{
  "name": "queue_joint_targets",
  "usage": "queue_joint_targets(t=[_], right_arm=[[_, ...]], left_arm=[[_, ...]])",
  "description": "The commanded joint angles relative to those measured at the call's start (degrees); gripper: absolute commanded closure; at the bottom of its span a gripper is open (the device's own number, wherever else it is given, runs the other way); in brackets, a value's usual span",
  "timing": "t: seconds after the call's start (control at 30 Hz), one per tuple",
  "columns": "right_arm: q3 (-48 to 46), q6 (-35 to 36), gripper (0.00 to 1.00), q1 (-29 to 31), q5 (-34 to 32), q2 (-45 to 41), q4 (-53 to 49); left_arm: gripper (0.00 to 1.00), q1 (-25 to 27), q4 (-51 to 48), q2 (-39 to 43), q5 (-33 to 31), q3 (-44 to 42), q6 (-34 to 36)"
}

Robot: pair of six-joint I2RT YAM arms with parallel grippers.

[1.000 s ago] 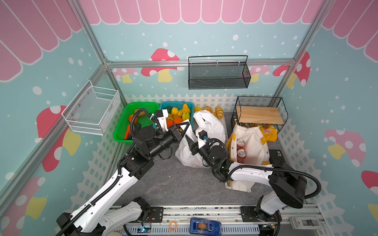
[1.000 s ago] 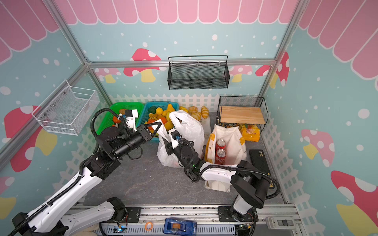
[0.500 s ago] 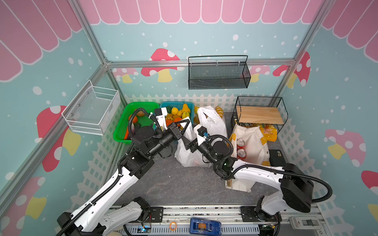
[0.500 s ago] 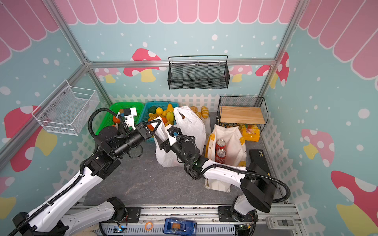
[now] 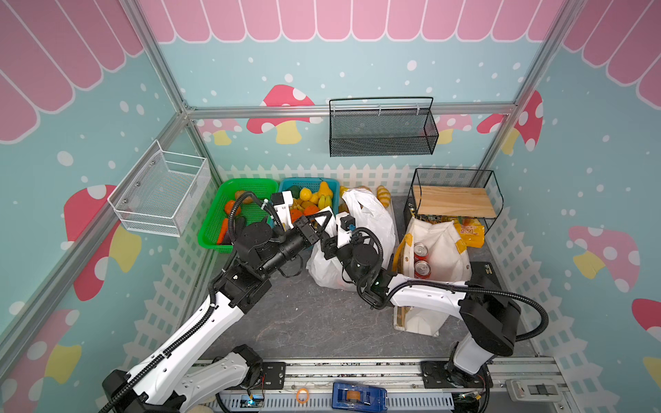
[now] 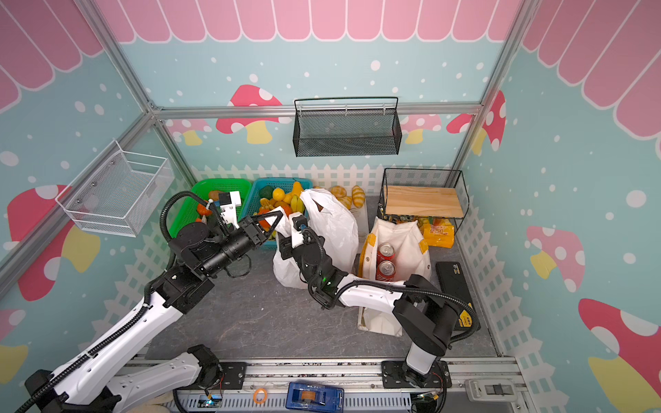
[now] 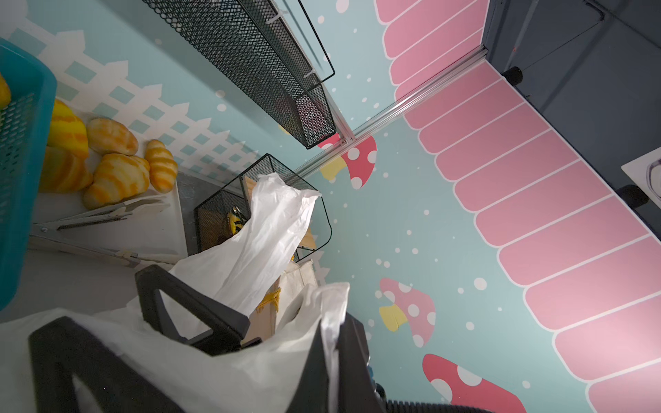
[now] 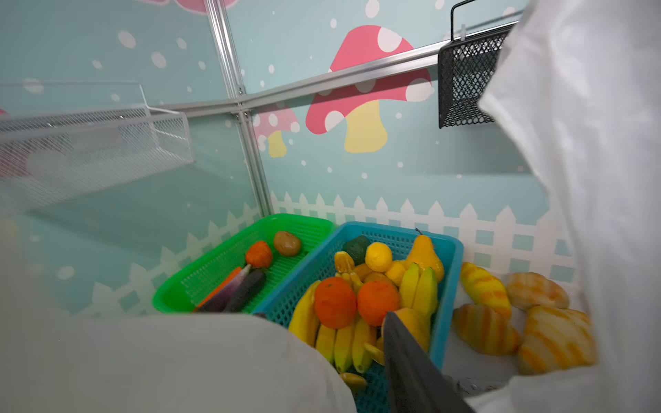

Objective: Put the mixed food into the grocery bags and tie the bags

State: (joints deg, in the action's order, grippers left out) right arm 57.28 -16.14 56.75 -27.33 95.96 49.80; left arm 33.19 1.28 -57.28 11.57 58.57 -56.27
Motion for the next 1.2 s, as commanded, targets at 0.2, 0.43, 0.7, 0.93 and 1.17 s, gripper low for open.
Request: queue_joint_targets(t=[0.2,0.43,0.7,0.93,1.17], right_arm=[[-7.54,1.53,0.57,-0.16,-0.08,0.45,-0.95],[-7.67,3.96,0.40,-0.76,7.03,0.43,-1.65],[-7.06,9.35,0.32,-1.97,16.02,-2.99,-4.30],[-6.20,12.43,0.16,-3.95,26.41,-9.28,-9.08],[-0.46,7.67,0.15,-3.80,25.47,-6.19,-8.33]], left_arm=[[1.00,-4.38,2.99,0.81,3.12,0.30,-2.31],[1.00,-6.10,1.54,0.03,5.88,1.56,-1.03],[1.00,-6.95,0.93,-0.29,7.31,1.81,-0.36],[1.00,-7.77,1.40,-0.66,8.51,1.17,-0.67],[1.00,-7.79,3.21,-0.91,9.07,0.09,-3.93]])
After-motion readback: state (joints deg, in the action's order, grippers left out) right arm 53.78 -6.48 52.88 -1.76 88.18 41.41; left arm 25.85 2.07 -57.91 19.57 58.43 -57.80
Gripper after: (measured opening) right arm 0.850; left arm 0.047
